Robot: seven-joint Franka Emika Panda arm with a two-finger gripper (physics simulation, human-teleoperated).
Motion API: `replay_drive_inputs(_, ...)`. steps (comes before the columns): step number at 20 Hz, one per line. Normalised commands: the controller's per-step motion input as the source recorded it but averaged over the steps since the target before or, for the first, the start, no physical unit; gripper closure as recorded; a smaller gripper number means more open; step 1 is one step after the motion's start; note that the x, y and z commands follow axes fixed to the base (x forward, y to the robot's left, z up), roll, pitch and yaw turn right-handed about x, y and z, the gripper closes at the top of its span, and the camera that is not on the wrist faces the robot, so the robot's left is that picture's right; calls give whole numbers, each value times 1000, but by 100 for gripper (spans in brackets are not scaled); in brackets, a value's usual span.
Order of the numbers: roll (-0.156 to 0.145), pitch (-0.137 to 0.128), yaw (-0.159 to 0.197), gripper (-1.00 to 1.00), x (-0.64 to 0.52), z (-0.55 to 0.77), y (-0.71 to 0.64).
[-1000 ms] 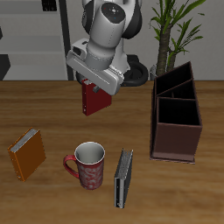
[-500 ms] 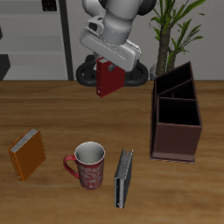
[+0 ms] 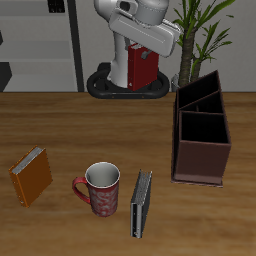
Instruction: Place the red book into the left desk caddy's left compartment
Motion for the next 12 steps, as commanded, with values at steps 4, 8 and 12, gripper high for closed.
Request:
replay_drive_inputs(4,-1,-32,29,100,-257,201,244)
replay_drive_inputs(8,-8,-23,8,100,-255,157,267)
replay_drive_inputs(12,14,-6,22,100,-256,85,405)
